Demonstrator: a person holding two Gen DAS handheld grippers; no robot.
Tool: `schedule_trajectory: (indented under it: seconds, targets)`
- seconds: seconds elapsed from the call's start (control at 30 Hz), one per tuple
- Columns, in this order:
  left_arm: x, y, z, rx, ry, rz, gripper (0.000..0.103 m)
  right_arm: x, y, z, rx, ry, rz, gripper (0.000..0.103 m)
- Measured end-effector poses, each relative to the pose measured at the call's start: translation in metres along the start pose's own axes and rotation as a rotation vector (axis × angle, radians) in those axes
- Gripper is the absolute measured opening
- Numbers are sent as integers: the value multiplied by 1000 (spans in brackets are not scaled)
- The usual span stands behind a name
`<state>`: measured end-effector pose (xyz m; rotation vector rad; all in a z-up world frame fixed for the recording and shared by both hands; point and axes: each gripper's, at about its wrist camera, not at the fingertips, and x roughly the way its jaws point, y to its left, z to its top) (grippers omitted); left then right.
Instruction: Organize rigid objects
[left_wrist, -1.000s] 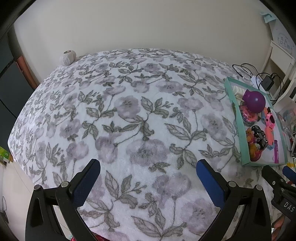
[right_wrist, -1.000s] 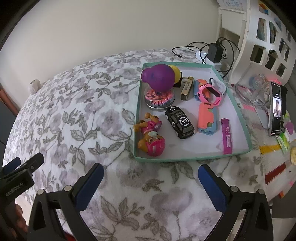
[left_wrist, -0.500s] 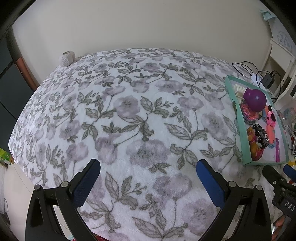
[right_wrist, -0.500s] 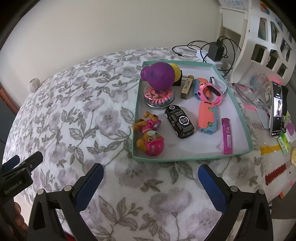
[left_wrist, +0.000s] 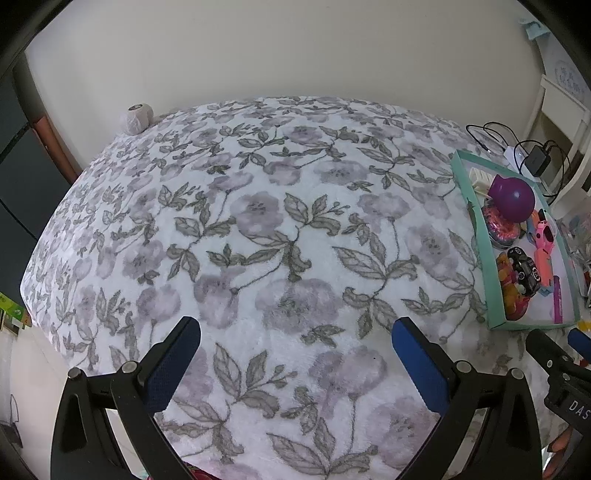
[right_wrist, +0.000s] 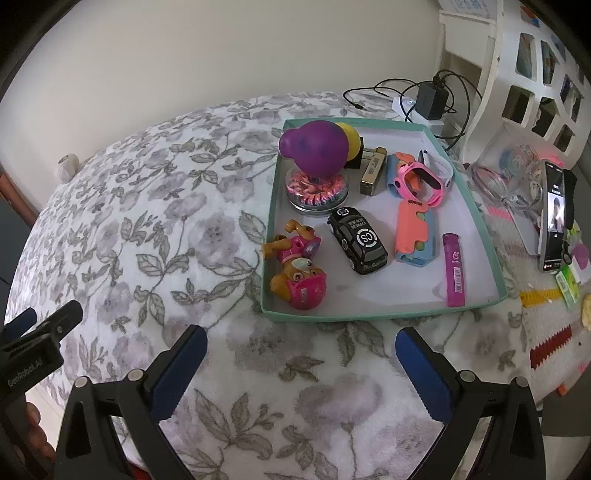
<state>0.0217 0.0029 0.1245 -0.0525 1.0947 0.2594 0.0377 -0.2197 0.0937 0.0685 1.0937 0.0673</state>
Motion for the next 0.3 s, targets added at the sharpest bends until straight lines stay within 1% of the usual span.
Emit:
schedule_trajectory:
  seconds: [0.1, 0.2, 0.3]
  targets:
    - [-1, 2, 0, -8, -4, 2, 103, 1, 0, 0, -2, 2, 1, 103]
    - [-5, 5, 0, -22, -24, 3, 103, 1, 1, 0, -3, 4, 1, 103]
    - [-6, 6, 1, -31, -29, -14, 103, 1, 2, 0, -2, 4, 1, 103]
